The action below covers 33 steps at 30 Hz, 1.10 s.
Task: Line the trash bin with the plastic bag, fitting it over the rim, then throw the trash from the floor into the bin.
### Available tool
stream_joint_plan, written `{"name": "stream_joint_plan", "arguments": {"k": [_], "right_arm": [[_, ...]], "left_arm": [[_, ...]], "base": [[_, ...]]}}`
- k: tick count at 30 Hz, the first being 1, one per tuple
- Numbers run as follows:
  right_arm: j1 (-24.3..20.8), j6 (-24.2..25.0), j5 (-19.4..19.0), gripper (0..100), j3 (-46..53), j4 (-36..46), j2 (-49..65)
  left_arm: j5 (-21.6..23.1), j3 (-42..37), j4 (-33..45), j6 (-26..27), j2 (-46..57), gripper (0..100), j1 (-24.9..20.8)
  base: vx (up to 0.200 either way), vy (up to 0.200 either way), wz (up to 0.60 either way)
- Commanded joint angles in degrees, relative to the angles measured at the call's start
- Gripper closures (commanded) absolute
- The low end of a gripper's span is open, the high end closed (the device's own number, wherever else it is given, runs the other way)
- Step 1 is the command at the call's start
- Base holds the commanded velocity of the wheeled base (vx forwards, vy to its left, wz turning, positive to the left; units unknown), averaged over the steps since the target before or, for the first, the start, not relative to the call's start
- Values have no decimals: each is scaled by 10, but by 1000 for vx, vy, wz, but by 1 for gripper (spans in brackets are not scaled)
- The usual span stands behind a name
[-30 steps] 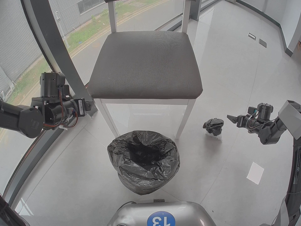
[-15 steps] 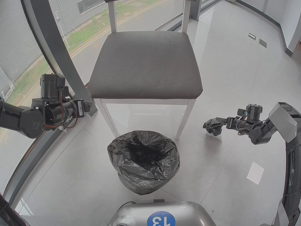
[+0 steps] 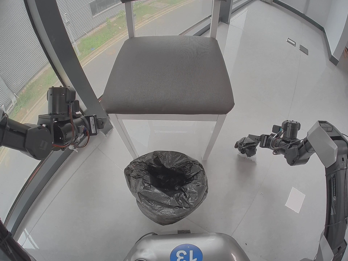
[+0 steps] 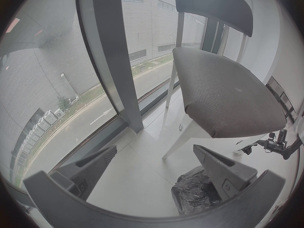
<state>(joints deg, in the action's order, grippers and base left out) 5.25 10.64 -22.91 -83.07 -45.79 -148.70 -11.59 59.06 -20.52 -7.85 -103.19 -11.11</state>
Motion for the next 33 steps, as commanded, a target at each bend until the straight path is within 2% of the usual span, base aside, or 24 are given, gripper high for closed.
{"name": "stream_joint_plan", "arguments": {"k": [1, 20, 21, 33], "right_arm": [[-2, 3, 0, 0, -26, 2, -25], [-15, 9, 0, 0, -110, 34, -90], [-16, 10, 0, 100, -115, 39, -92], [-18, 19, 0, 100, -99, 47, -91]], "left_arm": [[0, 0, -1, 0, -6, 0, 5], [0, 0, -6, 0, -10, 0, 6], [0, 0, -7, 0, -10, 0, 6], [-1, 0, -6, 1, -10, 0, 3]], "base": [[0, 0, 0], [0, 0, 0], [0, 0, 0], [0, 0, 0]]}}
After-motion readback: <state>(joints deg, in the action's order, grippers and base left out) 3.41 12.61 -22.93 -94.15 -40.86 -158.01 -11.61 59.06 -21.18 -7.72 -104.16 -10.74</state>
